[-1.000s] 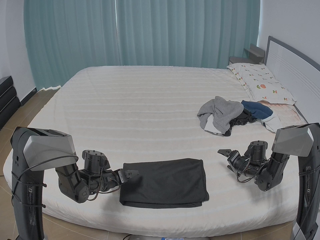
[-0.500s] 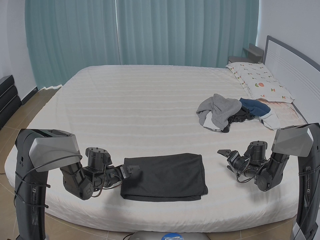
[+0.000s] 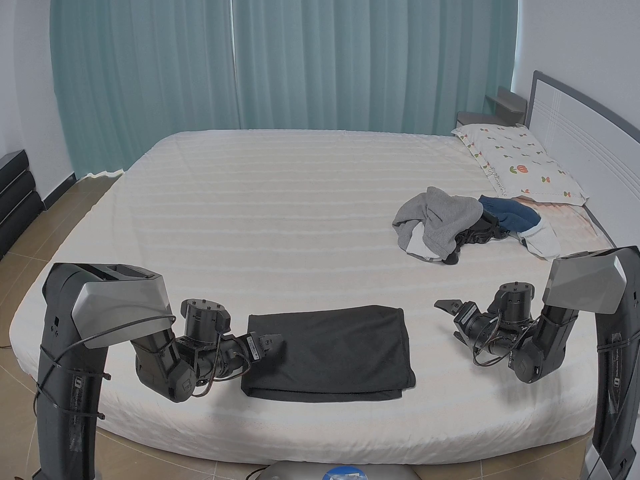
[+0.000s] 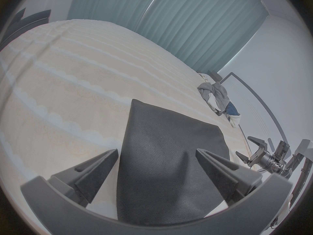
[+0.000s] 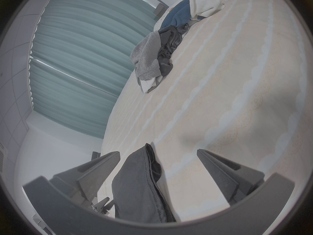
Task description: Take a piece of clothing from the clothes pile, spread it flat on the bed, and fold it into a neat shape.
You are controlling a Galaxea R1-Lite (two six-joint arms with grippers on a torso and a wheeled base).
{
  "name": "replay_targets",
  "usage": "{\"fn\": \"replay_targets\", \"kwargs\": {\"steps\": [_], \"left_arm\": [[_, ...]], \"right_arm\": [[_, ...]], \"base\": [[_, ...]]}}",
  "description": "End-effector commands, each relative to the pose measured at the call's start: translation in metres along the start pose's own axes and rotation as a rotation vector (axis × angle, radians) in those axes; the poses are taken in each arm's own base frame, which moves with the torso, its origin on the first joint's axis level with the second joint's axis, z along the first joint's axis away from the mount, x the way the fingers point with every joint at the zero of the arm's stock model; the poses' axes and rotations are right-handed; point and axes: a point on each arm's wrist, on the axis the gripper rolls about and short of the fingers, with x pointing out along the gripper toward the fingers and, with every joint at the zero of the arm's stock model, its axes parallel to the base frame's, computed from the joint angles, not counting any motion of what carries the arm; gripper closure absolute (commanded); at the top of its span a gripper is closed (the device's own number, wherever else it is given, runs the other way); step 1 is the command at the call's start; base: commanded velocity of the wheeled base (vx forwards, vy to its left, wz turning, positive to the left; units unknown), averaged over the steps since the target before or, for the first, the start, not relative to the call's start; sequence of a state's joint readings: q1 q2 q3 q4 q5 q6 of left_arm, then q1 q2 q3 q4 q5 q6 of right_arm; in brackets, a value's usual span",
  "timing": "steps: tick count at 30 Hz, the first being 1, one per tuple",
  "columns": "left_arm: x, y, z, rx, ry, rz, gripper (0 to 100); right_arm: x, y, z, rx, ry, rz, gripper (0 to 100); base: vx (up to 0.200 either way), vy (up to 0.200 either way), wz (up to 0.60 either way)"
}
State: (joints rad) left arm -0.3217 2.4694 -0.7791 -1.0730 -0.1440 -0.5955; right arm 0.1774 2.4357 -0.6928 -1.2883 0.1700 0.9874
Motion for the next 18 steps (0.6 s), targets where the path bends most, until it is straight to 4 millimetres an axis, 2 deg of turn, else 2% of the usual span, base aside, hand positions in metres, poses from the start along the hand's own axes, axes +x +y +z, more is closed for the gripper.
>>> {"fn": "replay_targets", "kwargs": {"steps": [1,3,4,18], "left_arm": [[0.0012,-0.0003,-0.0016,0.000,0.003,0.000,0],[0.0012,-0.0001,-0.0019,0.000,0.006,0.002,0],[0.0012,-0.0001,-0.0018,0.000,0.005,0.003,100],[-0.0014,-0.0002,-0.0009,-0.008,-0.019,0.028,100]], "right_arm": [[0.0003,-0.0003,-0.0004,0.000,0.001,0.000,0],[0.0003,-0.0003,-0.0004,0.000,0.001,0.000,0],[0.0003,-0.0003,-0.0004,-0.001,0.001,0.000,0],[0.0001,-0.0004,-0.0005,-0.001,0.001,0.000,0]], "base": [[0.000,0.000,0.00],[0.000,0.000,0.00],[0.000,0.000,0.00],[0.000,0.000,0.00]]}}
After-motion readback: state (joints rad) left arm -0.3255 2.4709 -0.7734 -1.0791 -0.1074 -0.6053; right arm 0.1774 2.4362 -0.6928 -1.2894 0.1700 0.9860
